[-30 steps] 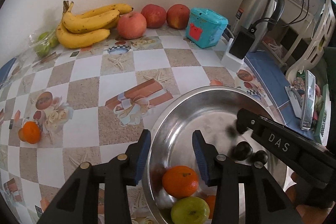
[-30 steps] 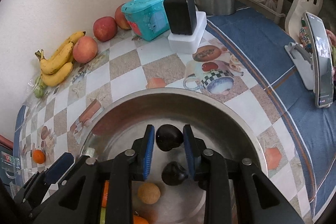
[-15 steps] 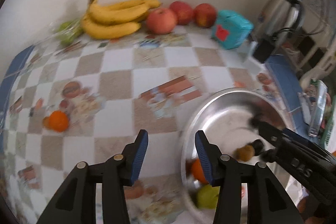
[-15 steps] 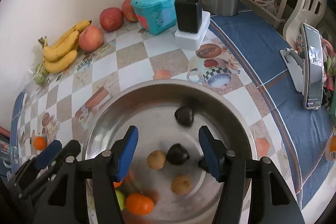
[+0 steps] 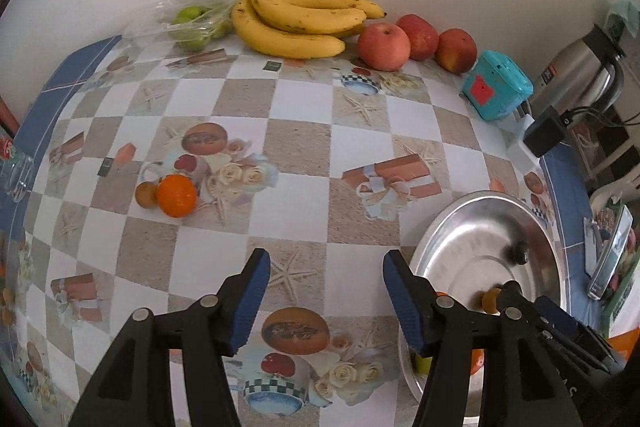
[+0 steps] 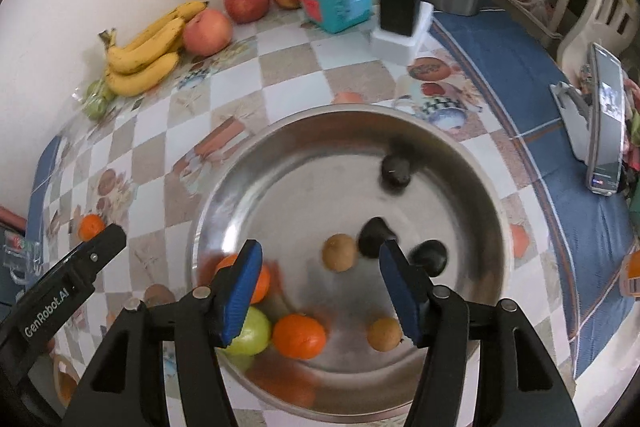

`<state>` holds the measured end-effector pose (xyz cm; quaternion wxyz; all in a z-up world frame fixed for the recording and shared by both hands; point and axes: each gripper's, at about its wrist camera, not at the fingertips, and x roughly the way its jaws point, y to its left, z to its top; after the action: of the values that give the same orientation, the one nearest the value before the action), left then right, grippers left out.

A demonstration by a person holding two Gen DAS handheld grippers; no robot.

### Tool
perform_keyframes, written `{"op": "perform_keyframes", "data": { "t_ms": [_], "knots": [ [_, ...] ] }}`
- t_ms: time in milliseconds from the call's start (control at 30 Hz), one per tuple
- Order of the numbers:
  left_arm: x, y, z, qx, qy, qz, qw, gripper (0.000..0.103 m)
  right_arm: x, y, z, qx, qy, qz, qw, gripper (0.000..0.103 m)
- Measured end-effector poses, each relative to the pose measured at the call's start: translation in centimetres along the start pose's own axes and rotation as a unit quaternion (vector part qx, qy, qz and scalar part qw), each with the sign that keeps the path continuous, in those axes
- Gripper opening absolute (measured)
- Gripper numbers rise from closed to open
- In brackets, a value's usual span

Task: Organize fruits
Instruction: 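Open the left tool releasing the kiwi while the right tool releases the avocado into the bowl, then move both open tools back toward the remaining kiwi and tangerine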

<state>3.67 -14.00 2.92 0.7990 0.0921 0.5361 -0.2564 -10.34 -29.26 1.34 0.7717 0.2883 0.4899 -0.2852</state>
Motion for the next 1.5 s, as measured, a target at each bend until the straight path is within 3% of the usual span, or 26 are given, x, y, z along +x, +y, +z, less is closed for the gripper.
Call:
{"op": "perform_keyframes", "data": {
  "t_ms": [400,567,600,633,667,1267,1500],
  "knots": [
    [0.3,1.2,0.0,-0.025,0.012,0.013,0.9995,0.079,0.0,1.4,-0.2,-0.018,0.0,-0.001,1.0,0.067],
    [0.6,1.8,-0.1,-0.036,0.015,0.029,0.9988,0.101,0.2,1.5,-0.2,-0.024,-0.001,-0.005,1.0,0.07],
    [0.7,2.0,-0.1,-0.038,0.015,0.029,0.9987,0.101,0.2,1.6,-0.3,-0.025,-0.004,-0.008,1.0,0.076],
    [0.7,2.0,-0.1,-0.039,0.016,0.03,0.9986,0.102,0.2,1.6,-0.3,-0.027,-0.007,-0.011,1.0,0.091],
    [0.8,2.1,-0.1,-0.04,0.017,0.032,0.9986,0.103,0.2,1.5,-0.3,-0.028,-0.01,-0.013,0.999,0.096],
    [1.2,1.7,-0.3,-0.014,0.023,0.041,0.9988,0.103,0.3,1.3,-0.3,-0.017,-0.015,-0.014,1.0,0.096],
    [0.8,4.5,0.4,-0.027,0.014,0.063,0.9976,0.103,0.4,2.4,-0.5,-0.036,-0.012,-0.011,0.999,0.096]
  ]
}}
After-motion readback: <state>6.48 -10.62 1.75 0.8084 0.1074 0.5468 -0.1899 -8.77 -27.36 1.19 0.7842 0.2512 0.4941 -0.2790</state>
